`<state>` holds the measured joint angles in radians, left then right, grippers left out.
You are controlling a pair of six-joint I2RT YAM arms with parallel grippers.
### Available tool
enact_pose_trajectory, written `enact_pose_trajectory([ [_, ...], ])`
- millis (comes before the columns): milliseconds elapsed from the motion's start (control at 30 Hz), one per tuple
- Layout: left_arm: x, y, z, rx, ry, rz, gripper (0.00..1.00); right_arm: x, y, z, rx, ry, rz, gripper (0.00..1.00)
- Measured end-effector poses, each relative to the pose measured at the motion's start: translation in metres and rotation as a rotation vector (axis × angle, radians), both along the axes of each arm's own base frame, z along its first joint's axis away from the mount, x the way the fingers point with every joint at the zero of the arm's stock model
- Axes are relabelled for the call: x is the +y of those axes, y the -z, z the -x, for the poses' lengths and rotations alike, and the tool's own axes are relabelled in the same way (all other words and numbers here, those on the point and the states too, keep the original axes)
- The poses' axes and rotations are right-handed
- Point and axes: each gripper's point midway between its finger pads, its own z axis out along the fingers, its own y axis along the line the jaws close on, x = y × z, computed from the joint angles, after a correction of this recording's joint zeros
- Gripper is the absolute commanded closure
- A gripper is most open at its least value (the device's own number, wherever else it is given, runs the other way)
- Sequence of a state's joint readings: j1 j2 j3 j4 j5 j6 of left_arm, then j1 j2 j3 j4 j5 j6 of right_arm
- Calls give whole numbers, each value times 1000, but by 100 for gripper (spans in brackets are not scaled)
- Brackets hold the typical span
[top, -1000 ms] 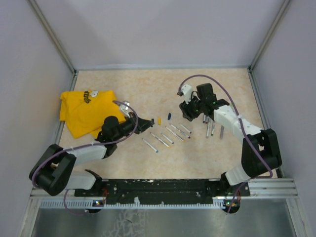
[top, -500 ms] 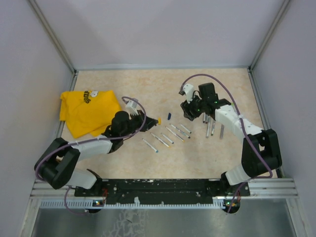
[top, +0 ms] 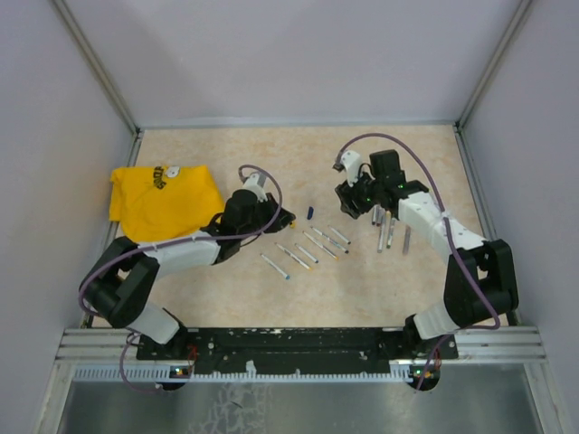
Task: Open the pen caps
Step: Place the pen cap.
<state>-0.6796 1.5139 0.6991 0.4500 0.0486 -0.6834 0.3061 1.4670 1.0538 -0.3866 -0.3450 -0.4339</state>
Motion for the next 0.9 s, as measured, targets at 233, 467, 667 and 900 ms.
enact_pose_trajectory([
  [233,-11,10,-8,46,-17,-62,100,-8,0,-4,-1,25,2,46],
  [467,-27,12,-18,68,-19,-96,100,-23,0,-10,2,75,-3,45],
  [667,-45,24,-34,99,-17,-139,100,-32,-3,-13,-3,107,-7,45],
  [900,-67,43,-55,142,-8,-189,100,-37,-8,-15,-13,131,-17,45],
])
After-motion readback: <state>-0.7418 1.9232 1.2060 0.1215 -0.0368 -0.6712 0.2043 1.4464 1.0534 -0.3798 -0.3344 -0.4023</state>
